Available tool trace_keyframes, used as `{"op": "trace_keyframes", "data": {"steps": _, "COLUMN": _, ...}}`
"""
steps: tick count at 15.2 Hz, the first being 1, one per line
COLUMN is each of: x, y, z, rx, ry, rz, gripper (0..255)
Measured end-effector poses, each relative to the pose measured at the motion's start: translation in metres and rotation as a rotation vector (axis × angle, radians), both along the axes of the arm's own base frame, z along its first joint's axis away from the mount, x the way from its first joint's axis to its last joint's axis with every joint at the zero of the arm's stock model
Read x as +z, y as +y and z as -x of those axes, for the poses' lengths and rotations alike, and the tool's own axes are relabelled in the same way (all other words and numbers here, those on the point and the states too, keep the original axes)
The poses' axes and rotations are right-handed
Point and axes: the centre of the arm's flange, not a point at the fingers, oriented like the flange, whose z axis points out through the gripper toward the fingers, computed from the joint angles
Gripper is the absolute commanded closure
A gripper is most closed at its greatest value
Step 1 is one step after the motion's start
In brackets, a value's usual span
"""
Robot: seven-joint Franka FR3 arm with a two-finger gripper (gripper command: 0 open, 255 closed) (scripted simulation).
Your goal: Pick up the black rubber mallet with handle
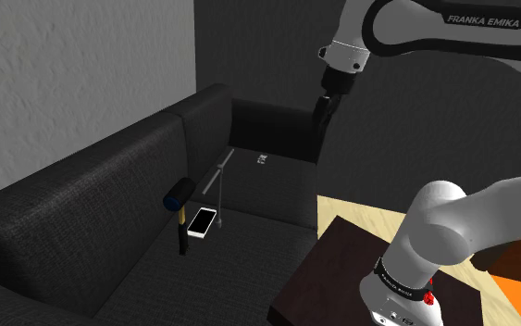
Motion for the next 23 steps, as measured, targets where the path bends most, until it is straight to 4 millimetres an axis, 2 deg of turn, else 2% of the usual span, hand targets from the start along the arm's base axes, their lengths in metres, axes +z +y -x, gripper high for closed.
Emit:
{"op": "trace_keyframes", "data": {"steps": 3, "x": -0.008, "y": 0.011, "z": -0.009, "rx": -0.025, "ry": 0.004, "rz": -0.003, "gripper": 0}}
{"op": "trace_keyframes", "data": {"steps": 10, "x": -0.048, "y": 0.074, "z": -0.058, "rx": -0.173, "ry": 0.022, "rz": -0.019, "gripper": 0}}
{"op": "trace_keyframes", "data": {"steps": 19, "x": -0.098, "y": 0.151, "z": -0.139, "rx": -0.37, "ry": 0.046, "rz": -0.042, "gripper": 0}}
{"op": "trace_keyframes", "data": {"steps": 23, "x": -0.123, "y": 0.178, "z": -0.177, "rx": -0.458, "ry": 0.056, "rz": -0.053, "gripper": 0}}
